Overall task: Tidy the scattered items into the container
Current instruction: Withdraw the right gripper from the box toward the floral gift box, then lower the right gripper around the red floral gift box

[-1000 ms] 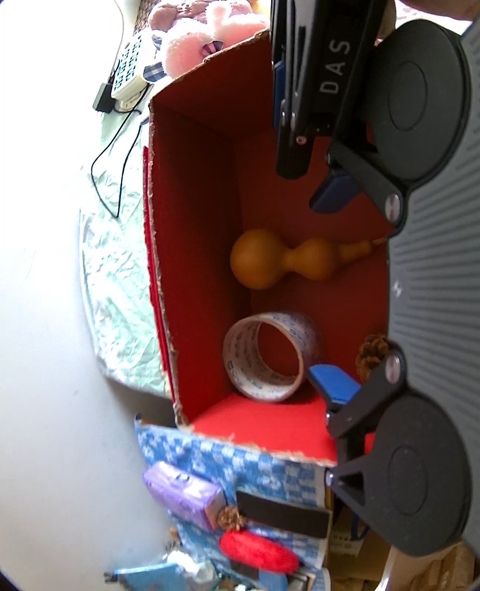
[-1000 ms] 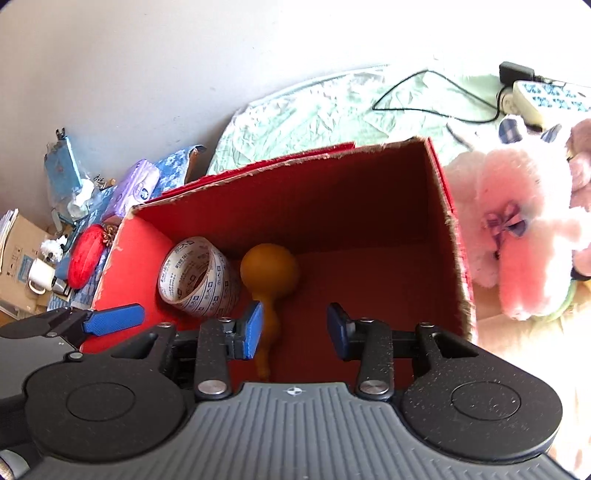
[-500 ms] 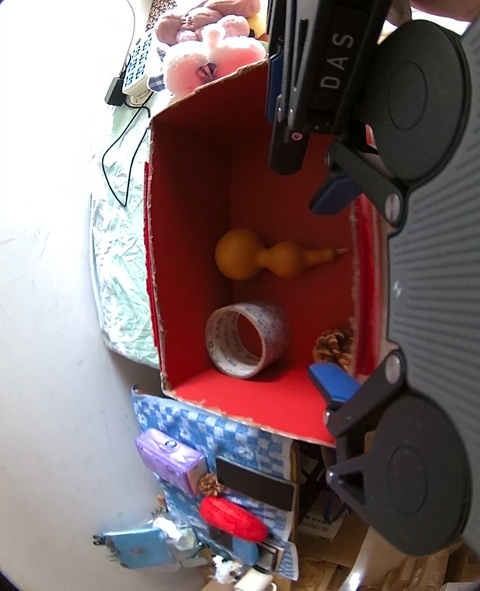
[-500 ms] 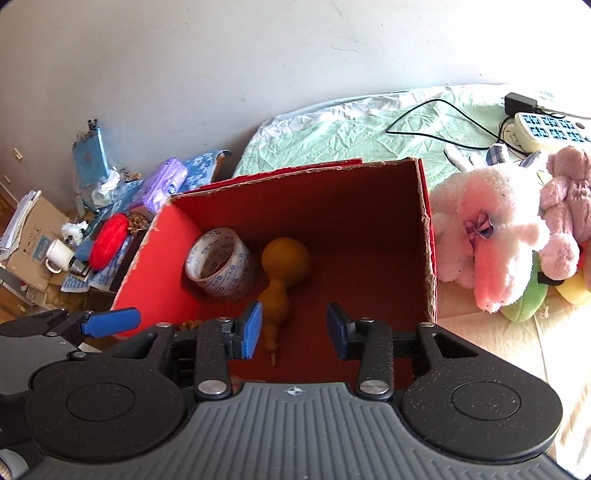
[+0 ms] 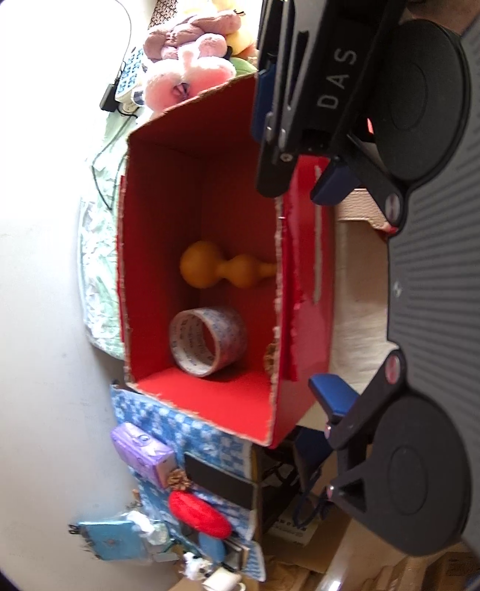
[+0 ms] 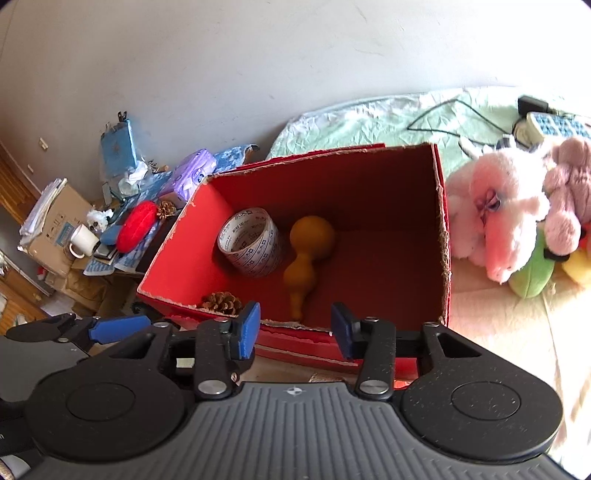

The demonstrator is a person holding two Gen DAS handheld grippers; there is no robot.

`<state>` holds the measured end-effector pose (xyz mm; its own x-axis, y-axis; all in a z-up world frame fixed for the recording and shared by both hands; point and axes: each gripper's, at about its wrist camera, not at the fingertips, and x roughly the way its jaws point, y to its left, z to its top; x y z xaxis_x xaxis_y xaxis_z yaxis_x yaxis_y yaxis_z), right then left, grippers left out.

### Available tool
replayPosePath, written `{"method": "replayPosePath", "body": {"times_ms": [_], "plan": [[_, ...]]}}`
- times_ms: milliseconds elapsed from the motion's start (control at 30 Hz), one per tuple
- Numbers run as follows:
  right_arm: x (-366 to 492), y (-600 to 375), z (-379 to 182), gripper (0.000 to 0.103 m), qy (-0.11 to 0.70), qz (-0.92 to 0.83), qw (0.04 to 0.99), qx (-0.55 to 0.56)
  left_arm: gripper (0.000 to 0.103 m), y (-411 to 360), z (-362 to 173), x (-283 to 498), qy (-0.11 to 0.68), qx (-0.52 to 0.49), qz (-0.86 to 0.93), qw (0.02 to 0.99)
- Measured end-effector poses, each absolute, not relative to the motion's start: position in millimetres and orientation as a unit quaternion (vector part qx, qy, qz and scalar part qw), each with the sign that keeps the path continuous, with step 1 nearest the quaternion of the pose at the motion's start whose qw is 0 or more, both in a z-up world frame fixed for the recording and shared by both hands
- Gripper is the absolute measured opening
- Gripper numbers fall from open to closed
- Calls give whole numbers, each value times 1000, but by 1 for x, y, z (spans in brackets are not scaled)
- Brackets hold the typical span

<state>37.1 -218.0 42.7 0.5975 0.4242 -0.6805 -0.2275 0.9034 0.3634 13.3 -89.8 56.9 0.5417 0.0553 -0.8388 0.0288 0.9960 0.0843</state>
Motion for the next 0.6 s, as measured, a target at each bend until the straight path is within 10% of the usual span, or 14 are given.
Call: {"method": "replayPosePath", "body": {"times_ms": [600], "plan": [[19,-221,9,43,446,185,867,125,99,-94,13,-5,517,36,18,855]]}}
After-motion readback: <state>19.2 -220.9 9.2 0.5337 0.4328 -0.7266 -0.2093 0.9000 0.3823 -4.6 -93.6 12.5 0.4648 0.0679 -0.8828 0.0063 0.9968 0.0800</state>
